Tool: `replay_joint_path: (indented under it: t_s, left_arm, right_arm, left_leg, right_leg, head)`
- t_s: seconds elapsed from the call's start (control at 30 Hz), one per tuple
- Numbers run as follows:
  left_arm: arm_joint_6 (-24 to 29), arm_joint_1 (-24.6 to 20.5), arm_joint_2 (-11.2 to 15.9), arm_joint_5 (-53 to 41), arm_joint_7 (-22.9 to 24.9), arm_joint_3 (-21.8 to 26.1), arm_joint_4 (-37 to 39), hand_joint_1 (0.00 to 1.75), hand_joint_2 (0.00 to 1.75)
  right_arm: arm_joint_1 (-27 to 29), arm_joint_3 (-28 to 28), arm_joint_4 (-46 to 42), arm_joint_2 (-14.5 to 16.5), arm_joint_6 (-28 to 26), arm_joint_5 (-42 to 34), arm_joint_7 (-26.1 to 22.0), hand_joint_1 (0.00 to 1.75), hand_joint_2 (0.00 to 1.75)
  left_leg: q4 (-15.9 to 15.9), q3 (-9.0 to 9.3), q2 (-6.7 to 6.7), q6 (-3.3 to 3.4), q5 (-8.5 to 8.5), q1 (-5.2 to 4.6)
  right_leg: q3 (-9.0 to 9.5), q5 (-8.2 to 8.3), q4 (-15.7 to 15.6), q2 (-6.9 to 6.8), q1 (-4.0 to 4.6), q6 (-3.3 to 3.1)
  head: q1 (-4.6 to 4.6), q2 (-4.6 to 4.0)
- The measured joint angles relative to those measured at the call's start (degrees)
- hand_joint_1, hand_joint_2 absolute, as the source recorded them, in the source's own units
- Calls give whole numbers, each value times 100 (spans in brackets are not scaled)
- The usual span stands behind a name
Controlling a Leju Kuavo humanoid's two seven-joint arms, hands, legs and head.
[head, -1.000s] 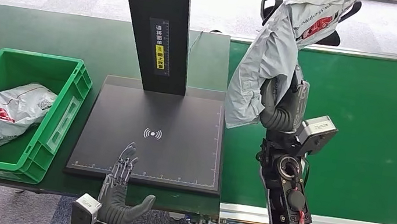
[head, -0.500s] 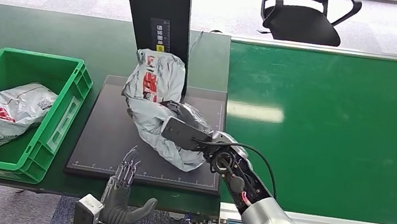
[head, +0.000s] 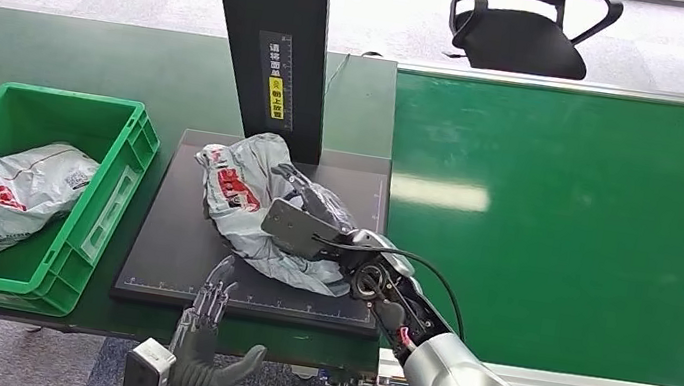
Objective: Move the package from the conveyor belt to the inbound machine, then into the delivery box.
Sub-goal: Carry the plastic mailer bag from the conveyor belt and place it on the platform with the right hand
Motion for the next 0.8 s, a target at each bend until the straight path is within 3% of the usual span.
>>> replay_joint_path:
  t_s: [0.13,0.27,0.37,0.5,0.7,0.8]
  left_arm:
    - [248,48,-12,-93,-31,20,-37,0,175]
    - [777,163,-27,-387,-37,22,-176,0,175]
    - [1170,220,-28,-618,-2,10,-283,0,175]
    - [1601,272,-30,-898,32,1,-473,0,175]
    - [1701,297,-34,-976,44,-1,-616,0,175]
    - [2063,313,-42,-1295,88,-17,-722,0,175]
  right_arm:
    - [128,-432,-201,11,-485,-562,-856,0,175]
    - [821,-1015,-1381,4,-390,-1826,-1647,0,175]
    - [1639,-1266,-2701,-14,-180,-2520,-1715,0,175]
    - [2517,-1400,-4050,-18,-81,-2818,-1723,0,175]
    - [2993,-1486,-4927,-23,-57,-2873,-1723,0,175]
    - [3104,-1540,-5124,-24,42,-2973,-1723,0,175]
  left_leg:
    - [0,0,0,0,0,0]
    - [0,-1,-3,-2,-5,1]
    - [-1,-2,-1,-6,-12,1]
    - [-2,-3,5,-8,-14,1]
    - [-2,2,6,-8,-13,1]
    - [-1,5,3,-8,-13,1]
  right_leg:
    - [-1,0,0,0,0,0]
    - [-4,-4,0,-1,1,-1]
    - [-5,-9,-1,-1,1,-4]
    - [-8,-11,-2,0,1,-6]
    - [-3,-10,-2,0,1,-6]
    - [-1,-9,-2,0,1,-6]
  head:
    - [0,0]
    - [0,0]
    - [1,0]
    - [0,0]
    - [0,0]
    - [0,0]
